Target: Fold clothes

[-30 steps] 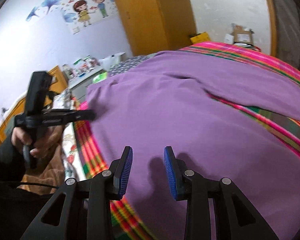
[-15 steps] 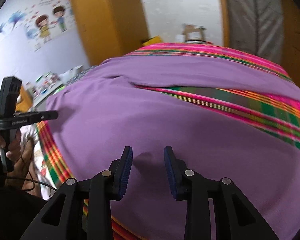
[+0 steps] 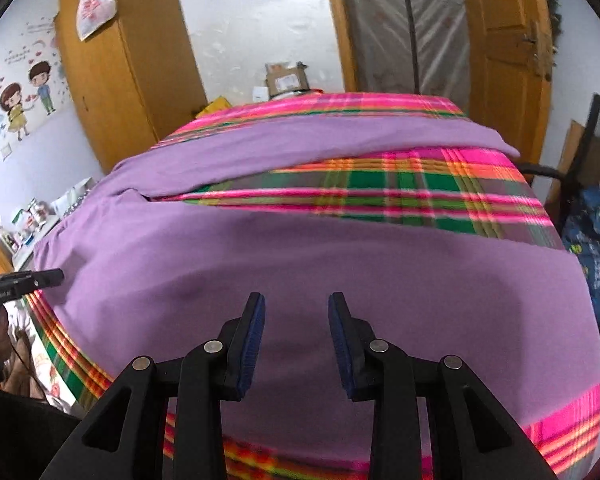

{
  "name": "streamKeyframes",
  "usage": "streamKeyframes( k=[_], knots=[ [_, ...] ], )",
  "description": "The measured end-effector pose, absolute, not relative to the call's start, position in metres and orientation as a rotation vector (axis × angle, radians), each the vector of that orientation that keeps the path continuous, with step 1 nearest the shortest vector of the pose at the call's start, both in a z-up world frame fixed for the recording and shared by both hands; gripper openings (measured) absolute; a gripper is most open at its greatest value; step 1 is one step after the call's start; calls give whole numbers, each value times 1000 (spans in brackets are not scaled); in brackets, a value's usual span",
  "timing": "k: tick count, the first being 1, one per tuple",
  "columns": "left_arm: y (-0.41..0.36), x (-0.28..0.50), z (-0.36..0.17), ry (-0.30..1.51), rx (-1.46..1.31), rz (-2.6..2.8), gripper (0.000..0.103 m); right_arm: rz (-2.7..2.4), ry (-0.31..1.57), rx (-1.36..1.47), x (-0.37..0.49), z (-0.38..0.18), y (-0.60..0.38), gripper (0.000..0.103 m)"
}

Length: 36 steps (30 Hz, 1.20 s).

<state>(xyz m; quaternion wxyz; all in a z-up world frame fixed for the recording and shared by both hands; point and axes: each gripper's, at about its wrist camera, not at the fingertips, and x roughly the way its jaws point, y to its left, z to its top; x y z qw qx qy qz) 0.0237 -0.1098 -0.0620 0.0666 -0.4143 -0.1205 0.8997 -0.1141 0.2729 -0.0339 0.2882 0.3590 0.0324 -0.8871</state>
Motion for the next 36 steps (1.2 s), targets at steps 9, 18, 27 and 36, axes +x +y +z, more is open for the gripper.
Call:
streamKeyframes(
  k=[9, 18, 27, 36],
  knots=[
    [-111, 24, -57, -365, -1236, 2742, 12, -2272, 153, 987, -142, -31, 213, 34],
    [-138, 7, -50, -395, -1284, 2866, 12, -2256, 180, 1080, -170, -40, 185, 34],
    [-151, -10, -45, -415, -1310, 2943, 12, -2241, 104, 999, -165, -25, 192, 37],
    [-146, -16, -49, -419, -1355, 2965, 12, -2180, 75, 892, -148, -20, 187, 38]
  ],
)
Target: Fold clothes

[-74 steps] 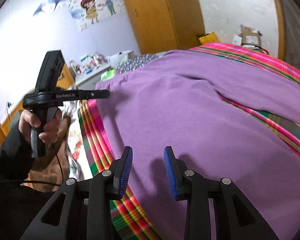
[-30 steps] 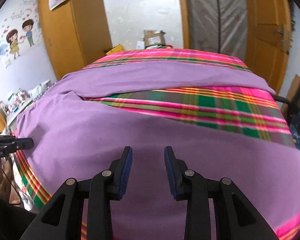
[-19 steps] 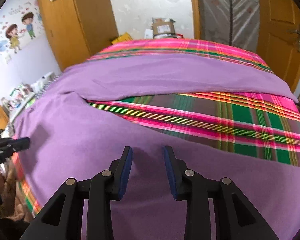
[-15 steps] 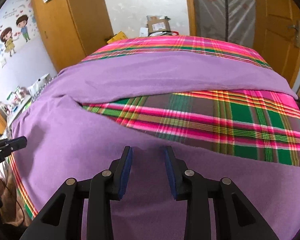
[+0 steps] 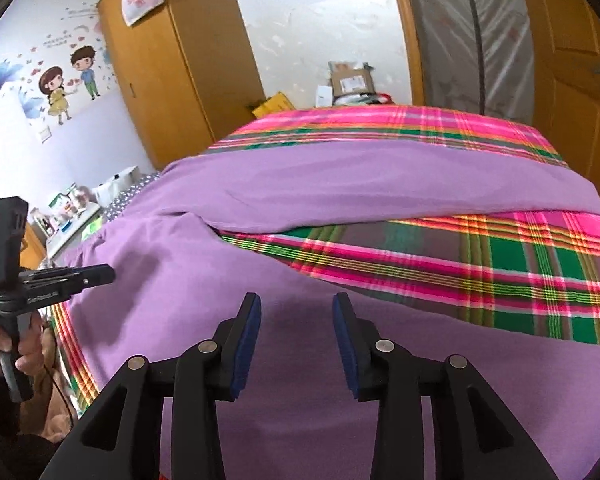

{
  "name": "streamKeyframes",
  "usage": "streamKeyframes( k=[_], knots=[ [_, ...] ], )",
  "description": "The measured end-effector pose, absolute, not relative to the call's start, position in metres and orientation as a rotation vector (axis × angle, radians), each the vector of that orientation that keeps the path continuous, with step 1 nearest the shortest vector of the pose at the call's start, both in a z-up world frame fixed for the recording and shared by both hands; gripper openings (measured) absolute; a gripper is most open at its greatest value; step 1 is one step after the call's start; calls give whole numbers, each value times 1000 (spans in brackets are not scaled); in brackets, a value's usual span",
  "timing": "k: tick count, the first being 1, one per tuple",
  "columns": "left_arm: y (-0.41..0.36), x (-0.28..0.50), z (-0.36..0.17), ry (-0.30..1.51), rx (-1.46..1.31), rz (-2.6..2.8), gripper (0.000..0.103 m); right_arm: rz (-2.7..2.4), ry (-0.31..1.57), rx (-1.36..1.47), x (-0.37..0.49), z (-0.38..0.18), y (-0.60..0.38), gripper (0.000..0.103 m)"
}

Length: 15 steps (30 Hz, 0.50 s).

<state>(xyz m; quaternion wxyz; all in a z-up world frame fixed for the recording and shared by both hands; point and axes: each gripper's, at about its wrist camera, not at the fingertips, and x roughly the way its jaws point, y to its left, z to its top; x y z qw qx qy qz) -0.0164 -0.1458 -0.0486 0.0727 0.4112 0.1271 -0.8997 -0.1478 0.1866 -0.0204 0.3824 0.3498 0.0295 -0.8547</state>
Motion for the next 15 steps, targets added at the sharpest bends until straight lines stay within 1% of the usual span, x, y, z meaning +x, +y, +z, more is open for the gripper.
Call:
streamKeyframes(
  k=[5, 15],
  knots=[
    [-141, -20, -54, 380, 1246, -2678, 12, -2162, 71, 927, -148, -26, 182, 38],
    [-139, -21, -62, 355, 1256, -2664, 12, -2133, 205, 1020, -139, -44, 169, 40]
  ],
)
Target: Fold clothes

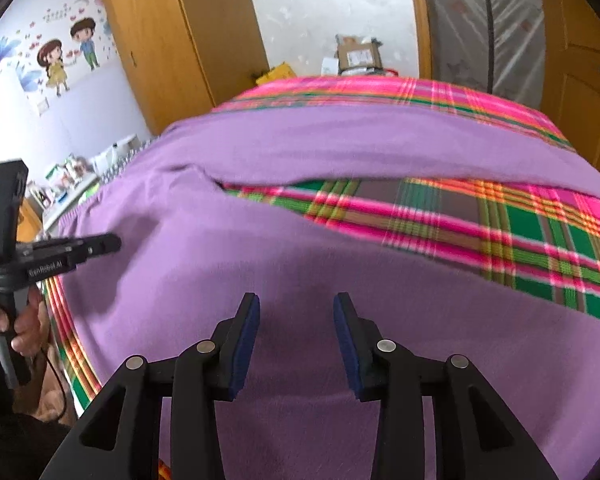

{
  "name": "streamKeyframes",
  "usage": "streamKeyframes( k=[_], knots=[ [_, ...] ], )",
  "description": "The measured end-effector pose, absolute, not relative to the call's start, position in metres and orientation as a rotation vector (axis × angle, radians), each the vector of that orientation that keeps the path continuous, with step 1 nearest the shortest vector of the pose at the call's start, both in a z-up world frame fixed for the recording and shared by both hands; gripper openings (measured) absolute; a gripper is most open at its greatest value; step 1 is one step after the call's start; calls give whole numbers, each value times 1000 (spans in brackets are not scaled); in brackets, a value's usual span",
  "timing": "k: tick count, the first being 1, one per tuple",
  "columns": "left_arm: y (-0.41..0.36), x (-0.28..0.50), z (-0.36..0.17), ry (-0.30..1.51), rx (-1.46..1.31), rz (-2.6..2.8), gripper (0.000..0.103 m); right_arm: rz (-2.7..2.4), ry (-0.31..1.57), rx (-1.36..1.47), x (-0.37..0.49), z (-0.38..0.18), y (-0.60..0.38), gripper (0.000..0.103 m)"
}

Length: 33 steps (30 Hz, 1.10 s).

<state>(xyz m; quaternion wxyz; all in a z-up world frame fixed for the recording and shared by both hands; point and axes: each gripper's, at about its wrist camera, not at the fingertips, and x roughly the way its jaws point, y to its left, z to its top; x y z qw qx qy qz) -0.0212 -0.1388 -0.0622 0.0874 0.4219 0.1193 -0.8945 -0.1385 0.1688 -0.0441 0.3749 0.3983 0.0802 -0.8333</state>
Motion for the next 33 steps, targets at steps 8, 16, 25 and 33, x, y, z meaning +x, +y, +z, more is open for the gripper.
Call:
streamKeyframes(
  k=[8, 16, 25, 33],
  knots=[
    [-138, -18, -64, 331, 1236, -2696, 12, -2122, 224, 1019, -137, -45, 168, 48],
    [-141, -20, -64, 347, 1256, -2719, 16, -2133, 297, 1002, -129, -46, 158, 59],
    [-142, -17, -65, 363, 1251, -2752, 18, -2120, 132, 1086, -142, -45, 165, 60],
    [-155, -17, -65, 489, 1275, -2768, 20, -2102, 82, 1105, -145, -45, 169, 60]
  ],
)
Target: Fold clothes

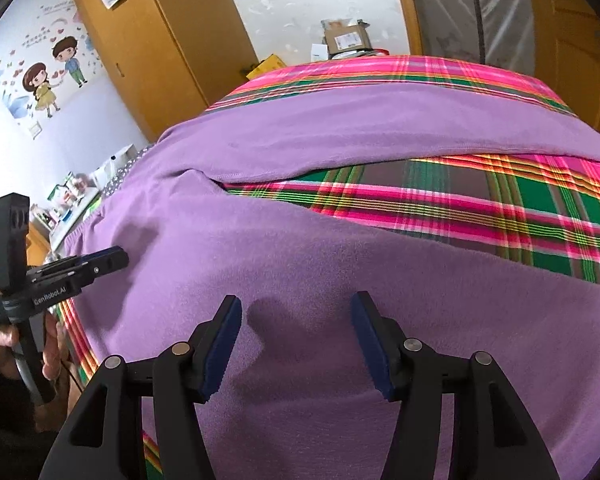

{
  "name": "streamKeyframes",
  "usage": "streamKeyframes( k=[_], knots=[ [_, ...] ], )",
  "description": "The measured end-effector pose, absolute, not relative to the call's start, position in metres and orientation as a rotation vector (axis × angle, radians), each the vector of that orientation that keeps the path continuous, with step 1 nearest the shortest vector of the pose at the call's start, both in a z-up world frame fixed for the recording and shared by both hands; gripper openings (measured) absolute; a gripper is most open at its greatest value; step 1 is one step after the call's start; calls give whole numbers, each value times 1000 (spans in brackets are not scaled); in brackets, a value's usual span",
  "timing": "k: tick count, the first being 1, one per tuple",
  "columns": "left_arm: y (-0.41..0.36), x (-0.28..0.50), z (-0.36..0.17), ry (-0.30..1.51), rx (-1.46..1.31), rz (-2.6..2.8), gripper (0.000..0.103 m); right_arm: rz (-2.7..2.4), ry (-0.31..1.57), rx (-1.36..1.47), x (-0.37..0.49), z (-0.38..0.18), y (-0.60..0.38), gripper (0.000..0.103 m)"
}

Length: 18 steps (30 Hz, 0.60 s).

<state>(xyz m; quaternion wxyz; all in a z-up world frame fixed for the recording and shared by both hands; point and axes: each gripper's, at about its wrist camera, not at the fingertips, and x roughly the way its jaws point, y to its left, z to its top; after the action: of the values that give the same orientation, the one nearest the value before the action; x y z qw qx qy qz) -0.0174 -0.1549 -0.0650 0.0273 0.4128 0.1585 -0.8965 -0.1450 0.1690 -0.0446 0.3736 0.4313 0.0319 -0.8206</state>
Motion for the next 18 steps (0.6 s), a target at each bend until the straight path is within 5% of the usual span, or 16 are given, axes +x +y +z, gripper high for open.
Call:
streamKeyframes(
  k=[5, 18],
  knots=[
    [-164, -21, -64, 581, 1315, -2749, 20, -2088, 157, 1101, -144, -43, 164, 60],
    [-165, -27, -37, 445, 1292, -2760, 20, -2141, 164, 1011, -147, -11, 175, 60]
  ],
)
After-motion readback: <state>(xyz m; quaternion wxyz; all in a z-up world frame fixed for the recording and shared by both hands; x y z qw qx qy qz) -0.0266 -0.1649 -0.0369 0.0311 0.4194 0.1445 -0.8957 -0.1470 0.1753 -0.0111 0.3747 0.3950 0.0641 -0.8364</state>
